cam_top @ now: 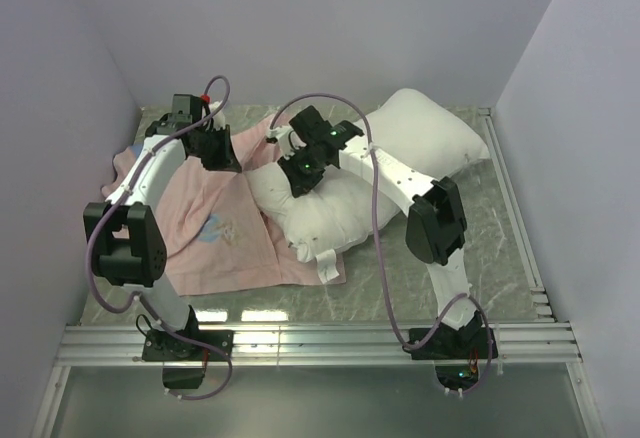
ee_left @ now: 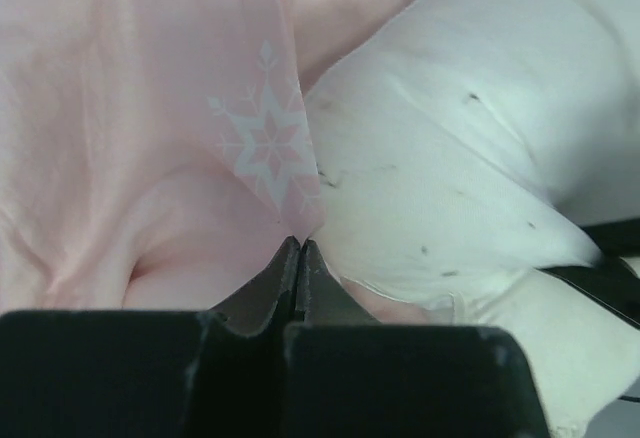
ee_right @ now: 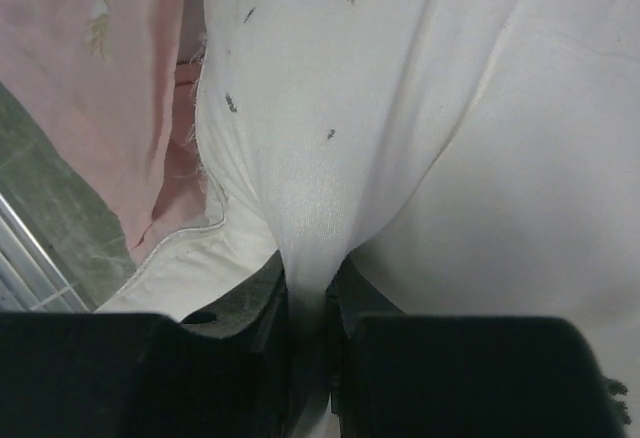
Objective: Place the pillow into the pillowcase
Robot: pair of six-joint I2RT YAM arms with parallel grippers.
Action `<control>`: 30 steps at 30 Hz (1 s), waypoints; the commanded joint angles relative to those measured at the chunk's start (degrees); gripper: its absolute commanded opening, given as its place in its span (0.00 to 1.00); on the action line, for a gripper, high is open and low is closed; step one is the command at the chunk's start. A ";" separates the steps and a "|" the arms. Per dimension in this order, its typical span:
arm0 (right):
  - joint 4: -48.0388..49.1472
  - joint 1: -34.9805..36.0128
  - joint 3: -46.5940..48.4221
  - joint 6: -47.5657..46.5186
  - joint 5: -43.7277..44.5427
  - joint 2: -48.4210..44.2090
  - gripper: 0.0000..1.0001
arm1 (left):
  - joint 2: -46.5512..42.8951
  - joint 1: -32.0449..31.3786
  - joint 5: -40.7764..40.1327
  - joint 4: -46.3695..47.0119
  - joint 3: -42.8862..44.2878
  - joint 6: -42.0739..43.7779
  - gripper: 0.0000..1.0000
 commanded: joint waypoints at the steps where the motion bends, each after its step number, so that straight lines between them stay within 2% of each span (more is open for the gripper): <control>1: -2.83 -0.02 5.14 -2.04 3.52 2.49 0.00 | -4.46 0.23 3.30 0.82 -0.50 1.56 0.00; 8: -5.63 0.25 16.55 -0.55 1.33 5.21 0.00 | -4.63 0.23 5.50 -0.94 -2.62 3.49 0.00; 14: -7.66 3.32 22.28 -4.05 4.14 8.72 0.00 | -4.02 0.15 8.65 -2.87 -0.43 4.46 0.00; 18: -4.94 3.50 25.62 -4.94 7.12 12.76 0.00 | -3.49 -0.03 10.94 -4.80 0.11 5.69 0.00; 22: 5.48 2.28 27.13 -1.35 7.92 15.06 0.00 | -3.75 -0.12 13.23 -6.47 -0.60 7.01 0.00; 24: 9.72 0.61 26.95 3.56 6.53 14.97 0.00 | -4.28 -0.12 14.37 -7.87 -1.12 7.88 0.00; 27: 19.83 -1.15 22.13 12.70 3.79 13.39 0.00 | -4.90 -0.12 16.48 -10.24 -1.56 9.46 0.00; 28: 24.46 -1.68 18.63 14.20 4.40 12.78 0.00 | -5.16 -0.12 18.40 -10.69 -1.65 9.47 0.00; 30: 27.66 -1.60 16.32 17.20 7.56 13.03 0.00 | -5.25 -0.03 20.17 -11.83 -1.83 12.36 0.00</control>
